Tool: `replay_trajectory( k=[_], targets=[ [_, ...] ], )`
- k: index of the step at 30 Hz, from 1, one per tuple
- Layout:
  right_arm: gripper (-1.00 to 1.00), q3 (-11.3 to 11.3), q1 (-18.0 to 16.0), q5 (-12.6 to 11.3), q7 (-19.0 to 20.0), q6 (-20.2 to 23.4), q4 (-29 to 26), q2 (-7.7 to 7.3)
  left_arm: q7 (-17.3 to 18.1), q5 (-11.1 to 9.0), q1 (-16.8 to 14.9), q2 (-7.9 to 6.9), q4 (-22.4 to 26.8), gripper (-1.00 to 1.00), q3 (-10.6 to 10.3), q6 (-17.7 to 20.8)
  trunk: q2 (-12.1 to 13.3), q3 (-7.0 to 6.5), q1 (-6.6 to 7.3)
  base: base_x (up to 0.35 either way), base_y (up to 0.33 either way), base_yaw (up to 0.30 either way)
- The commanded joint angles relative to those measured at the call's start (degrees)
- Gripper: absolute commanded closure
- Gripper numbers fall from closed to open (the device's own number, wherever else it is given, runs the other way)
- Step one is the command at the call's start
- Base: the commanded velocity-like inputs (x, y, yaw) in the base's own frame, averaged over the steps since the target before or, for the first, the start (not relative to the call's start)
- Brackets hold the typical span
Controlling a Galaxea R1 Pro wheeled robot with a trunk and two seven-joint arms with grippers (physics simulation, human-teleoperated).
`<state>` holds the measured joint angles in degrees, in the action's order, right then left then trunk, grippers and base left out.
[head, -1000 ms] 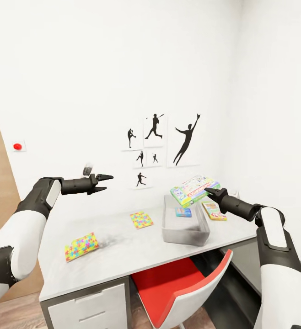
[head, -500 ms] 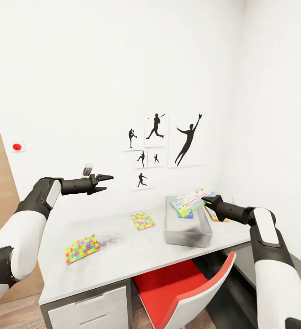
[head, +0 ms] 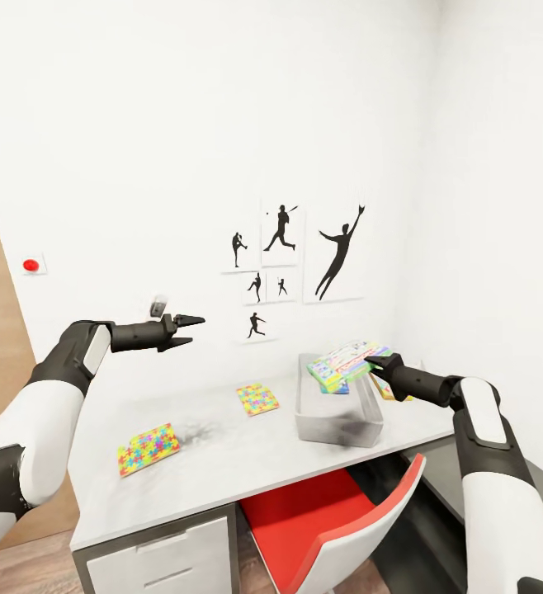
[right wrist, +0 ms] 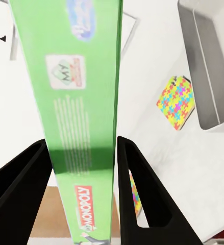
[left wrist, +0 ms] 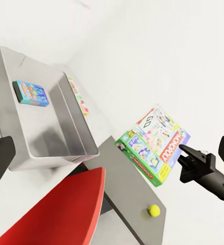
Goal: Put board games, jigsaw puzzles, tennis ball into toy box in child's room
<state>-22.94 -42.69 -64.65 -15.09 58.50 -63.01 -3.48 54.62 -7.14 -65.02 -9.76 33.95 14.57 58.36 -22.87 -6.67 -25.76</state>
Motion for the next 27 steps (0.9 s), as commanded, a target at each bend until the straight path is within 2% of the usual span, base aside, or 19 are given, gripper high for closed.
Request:
replay_trajectory(
  k=[1, 20, 27],
  targets=[
    [1.0, -0.1, 0.0, -0.6, -0.6, 0.1, 0.0, 0.06, 0.0, -0.1, 0.0, 0.0, 0.0, -1.0, 0.1, 0.3, 0.0, 0.03, -0.02, 0.043, 0.018, 0.0],
    [1.0, 0.0, -0.9, -0.6, -1.0, -0.8, 0.5, 0.58, 0.0, -0.2, 0.0, 0.0, 0.0, -1.0, 0.1, 0.4, 0.0, 0.03, -0.02, 0.038, 0.023, 0.0],
    [1.0, 0.0, -2.0, -0.6, -1.9, -3.8, 4.6, 0.58, 0.0, -0.2, 0.0, 0.0, 0.0, -1.0, 0.1, 0.4, 0.0, 0.03, -0.02, 0.0, 0.0, 0.0]
  ],
)
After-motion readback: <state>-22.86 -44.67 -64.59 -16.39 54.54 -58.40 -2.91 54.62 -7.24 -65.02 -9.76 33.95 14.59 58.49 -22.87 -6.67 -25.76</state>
